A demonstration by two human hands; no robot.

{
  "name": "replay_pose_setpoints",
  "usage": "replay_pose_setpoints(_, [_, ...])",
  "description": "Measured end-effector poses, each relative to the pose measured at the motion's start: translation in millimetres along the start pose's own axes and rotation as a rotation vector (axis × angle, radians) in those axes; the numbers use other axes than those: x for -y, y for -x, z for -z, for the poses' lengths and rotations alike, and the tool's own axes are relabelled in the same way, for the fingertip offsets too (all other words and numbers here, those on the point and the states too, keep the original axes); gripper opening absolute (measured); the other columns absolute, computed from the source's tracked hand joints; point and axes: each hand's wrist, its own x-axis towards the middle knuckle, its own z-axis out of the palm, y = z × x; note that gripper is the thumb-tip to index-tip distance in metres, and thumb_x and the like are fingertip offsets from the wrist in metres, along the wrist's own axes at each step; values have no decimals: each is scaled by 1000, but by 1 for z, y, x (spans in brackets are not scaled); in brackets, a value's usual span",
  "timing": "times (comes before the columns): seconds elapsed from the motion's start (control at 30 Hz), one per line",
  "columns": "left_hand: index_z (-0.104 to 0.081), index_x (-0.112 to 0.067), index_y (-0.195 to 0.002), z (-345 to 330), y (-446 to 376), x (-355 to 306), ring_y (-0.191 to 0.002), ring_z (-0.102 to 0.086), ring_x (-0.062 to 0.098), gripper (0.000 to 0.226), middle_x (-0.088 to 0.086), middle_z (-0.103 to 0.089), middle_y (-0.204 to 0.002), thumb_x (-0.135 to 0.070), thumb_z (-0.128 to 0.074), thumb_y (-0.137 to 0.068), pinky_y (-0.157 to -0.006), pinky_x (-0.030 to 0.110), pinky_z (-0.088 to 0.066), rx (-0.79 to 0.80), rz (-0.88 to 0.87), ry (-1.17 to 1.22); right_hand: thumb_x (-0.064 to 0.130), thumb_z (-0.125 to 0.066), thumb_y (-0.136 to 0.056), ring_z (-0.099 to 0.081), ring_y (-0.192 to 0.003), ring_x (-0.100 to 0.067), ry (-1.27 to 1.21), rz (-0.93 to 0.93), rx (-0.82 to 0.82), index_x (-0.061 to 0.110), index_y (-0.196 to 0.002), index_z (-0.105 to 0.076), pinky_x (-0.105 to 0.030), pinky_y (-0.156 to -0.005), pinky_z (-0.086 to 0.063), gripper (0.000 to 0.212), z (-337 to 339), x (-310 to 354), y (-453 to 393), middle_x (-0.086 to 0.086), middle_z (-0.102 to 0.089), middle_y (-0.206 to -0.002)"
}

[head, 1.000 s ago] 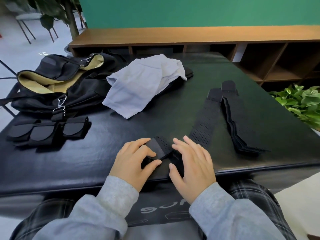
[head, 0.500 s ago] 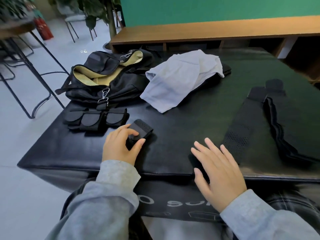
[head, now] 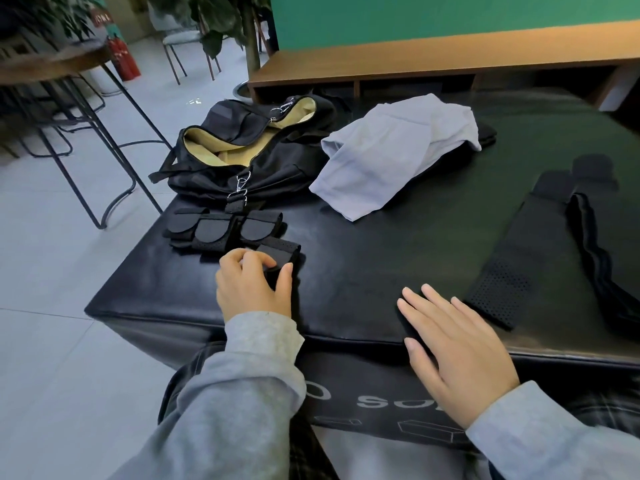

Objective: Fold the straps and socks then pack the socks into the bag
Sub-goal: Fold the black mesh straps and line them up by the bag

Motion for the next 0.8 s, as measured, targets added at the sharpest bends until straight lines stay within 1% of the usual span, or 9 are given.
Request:
replay_pose_setpoints(0.17, [-59,-12,-83,-1,4,1,-94,-45,27,23,7,-50,-105,-28,-74,-75,-77,41,-43,-54,11,28,35,-30,-93,-41,-127,-17,-14,-3,-32,13,-122,-63,-35,-104,-30,48,0,0,0,1,-58,-131])
replay_pose_setpoints(0.3, [-59,-10,-80,-2,7,2,-92,-44,28,24,8,-51,-99,-28,-73,-74,-72,40,-43,-115,-16,74,41,-14,-99,-46,-126,-18,-18,-10,-15,14,-122,-63,-35,-104,-31,61,1,0,0,2,-57,-131])
replay_pose_setpoints(0.37, [-59,-10,-79,-2,8,2,-89,-42,24,27,6,-51,-95,-36,-66,-75,-70,34,-38,-165,-39,119,42,-12,-99,-43,-127,-17,-23,-13,-10,15,-122,-63,-35,-104,-30,62,0,0,0,2,-57,-132])
replay_pose_setpoints(0.43, [-58,-10,-79,0,9,-1,-89,-37,19,34,0,-46,-93,-44,-55,-74,-73,23,-33,-200,-51,190,43,-12,-99,-40,-127,-16,-23,-17,-11,15,-122,-63,-34,-104,-30,62,0,0,0,2,-57,-131])
replay_pose_setpoints(0.5, [-57,-9,-80,3,8,-3,-90,-35,16,34,-2,-44,-92,-42,-53,-74,-76,11,-30,-238,-83,231,43,-12,-99,-40,-127,-15,-29,-15,-16,15,-122,-63,-34,-104,-30,63,1,0,-1,2,-58,-131])
replay_pose_setpoints(0.53, [-57,-9,-81,4,6,-3,-90,-33,14,33,1,-46,-91,-41,-55,-75,-77,10,-28,-256,-101,233,43,-12,-99,-40,-127,-15,-36,-15,-20,15,-122,-63,-34,-104,-30,63,1,0,-1,2,-58,-131])
replay_pose_setpoints(0.6, [-58,-9,-83,5,-4,-2,-91,-34,13,32,7,-51,-92,-40,-57,-77,-81,16,-26,-270,-127,216,42,-14,-99,-40,-127,-15,-44,-14,-25,15,-122,-63,-34,-104,-30,61,1,1,-1,3,-58,-131])
replay_pose_setpoints(0.73, [-61,-8,-86,3,-32,-1,-95,-45,30,30,14,-54,-96,-37,-60,-80,-85,22,-24,-281,-215,96,35,-32,-93,-41,-127,-15,-37,-12,-34,16,-121,-64,-33,-104,-29,47,0,0,-1,3,-58,-130])
replay_pose_setpoints(0.8, [-61,-7,-89,1,-43,0,-97,-46,32,27,15,-54,-99,-33,-64,-81,-87,29,-29,-233,-243,34,38,-23,-97,-41,-127,-15,-35,-12,-36,16,-121,-63,-33,-104,-29,52,0,0,0,3,-58,-130])
